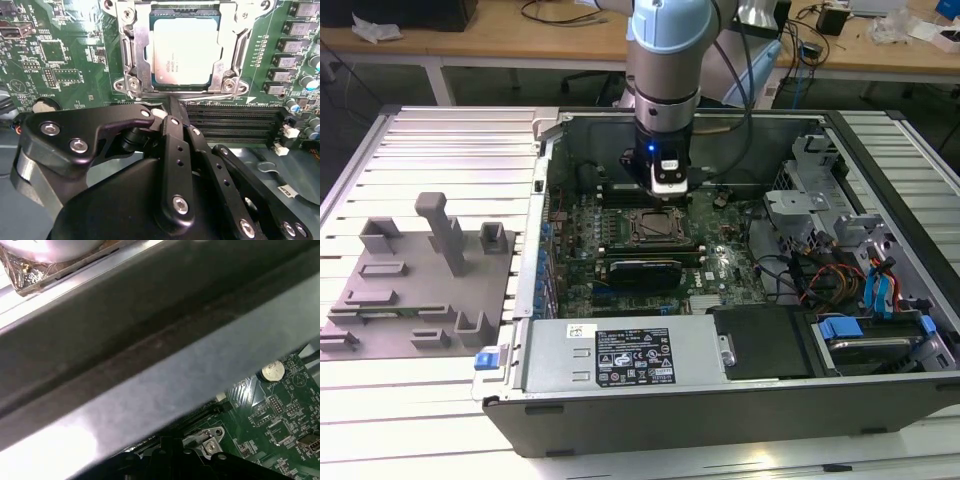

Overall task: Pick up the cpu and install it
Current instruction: 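Install the first cpu locking lever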

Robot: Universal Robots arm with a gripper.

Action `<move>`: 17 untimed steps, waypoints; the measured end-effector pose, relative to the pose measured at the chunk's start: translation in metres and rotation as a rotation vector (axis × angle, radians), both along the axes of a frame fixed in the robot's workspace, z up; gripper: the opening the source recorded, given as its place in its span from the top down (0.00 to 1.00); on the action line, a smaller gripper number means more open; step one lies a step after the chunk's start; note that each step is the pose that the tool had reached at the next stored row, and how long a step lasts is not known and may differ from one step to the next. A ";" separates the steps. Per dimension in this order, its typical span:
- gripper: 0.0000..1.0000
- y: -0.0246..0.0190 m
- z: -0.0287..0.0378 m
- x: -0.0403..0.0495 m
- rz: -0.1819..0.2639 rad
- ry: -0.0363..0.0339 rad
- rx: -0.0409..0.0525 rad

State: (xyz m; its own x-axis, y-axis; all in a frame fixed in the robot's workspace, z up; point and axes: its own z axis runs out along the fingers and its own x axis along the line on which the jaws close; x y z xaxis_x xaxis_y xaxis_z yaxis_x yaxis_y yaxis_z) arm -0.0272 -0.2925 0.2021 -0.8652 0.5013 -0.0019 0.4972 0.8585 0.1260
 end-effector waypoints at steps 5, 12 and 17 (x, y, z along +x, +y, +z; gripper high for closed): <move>0.89 -0.0007 -0.0013 0.0003 -0.006 -0.0002 -0.0035; 0.89 -0.0007 0.0032 0.0003 -0.006 -0.0002 -0.0033; 0.89 0.0015 0.0082 0.0000 -0.006 -0.0005 -0.0034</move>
State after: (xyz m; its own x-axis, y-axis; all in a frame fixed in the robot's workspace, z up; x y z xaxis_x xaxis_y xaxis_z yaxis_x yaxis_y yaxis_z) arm -0.0272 -0.2910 0.2103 -0.8621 0.5067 -0.0040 0.5024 0.8558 0.1234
